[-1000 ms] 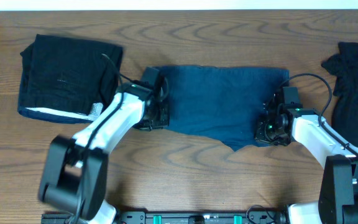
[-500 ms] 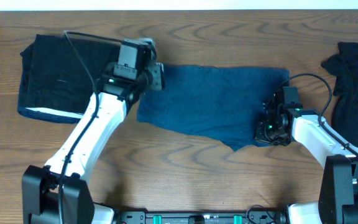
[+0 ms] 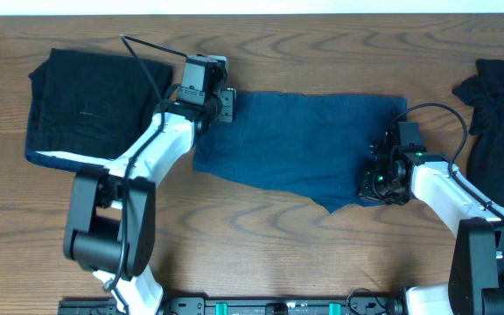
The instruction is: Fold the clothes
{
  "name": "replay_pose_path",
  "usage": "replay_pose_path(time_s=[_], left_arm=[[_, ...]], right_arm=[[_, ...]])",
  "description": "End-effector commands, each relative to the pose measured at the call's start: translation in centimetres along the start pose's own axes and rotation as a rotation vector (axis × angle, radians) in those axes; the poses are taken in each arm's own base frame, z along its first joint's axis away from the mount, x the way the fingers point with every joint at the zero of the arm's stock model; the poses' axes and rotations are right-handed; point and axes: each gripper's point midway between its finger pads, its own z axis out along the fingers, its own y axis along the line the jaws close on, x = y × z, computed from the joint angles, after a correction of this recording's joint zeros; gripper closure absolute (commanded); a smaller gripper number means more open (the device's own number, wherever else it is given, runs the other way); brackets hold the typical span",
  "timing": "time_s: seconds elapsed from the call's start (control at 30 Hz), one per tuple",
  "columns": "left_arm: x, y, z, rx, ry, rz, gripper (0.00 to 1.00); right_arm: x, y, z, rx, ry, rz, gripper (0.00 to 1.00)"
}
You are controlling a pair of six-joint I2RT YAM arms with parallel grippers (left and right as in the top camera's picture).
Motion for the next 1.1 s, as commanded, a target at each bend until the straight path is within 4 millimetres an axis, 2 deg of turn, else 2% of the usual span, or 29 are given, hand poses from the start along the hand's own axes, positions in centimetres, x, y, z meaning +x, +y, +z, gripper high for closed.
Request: replay_pose_path(time_s=[0.0,0.27,0.53,0.7,0.83,1.07], left_arm=[[0.4,0.7,1.4,-0.025,0.010,0.014,0.44],[1.9,1.9,4.2,-0.075,0.030,0.013,0.44],[1.9,2.3,4.7,-0.093,0.023,0.008,0.44],[1.2,2.6,4.6,-0.094,-0.005,-0.001,0.41],[1.3,3.4,4.6,-0.103,-0.008,-0.100,0.40],[1.4,3.6,4.7,-0.100,-0.005,-0.132,0.40]], right_arm=[[1.2,-2.1,1.3,0.089,0.037,0.017,0.81],[1.2,-2.1,1.3,0.088,0.037,0.017,0.81],[1.2,-2.1,1.3,0.088,0.037,0.017,0.81],[1.2,-2.1,1.3,0.088,0.037,0.017,0.81],[1.2,-2.1,1.3,0.088,0.037,0.017,0.81],[1.2,-2.1,1.3,0.088,0.037,0.017,0.81]])
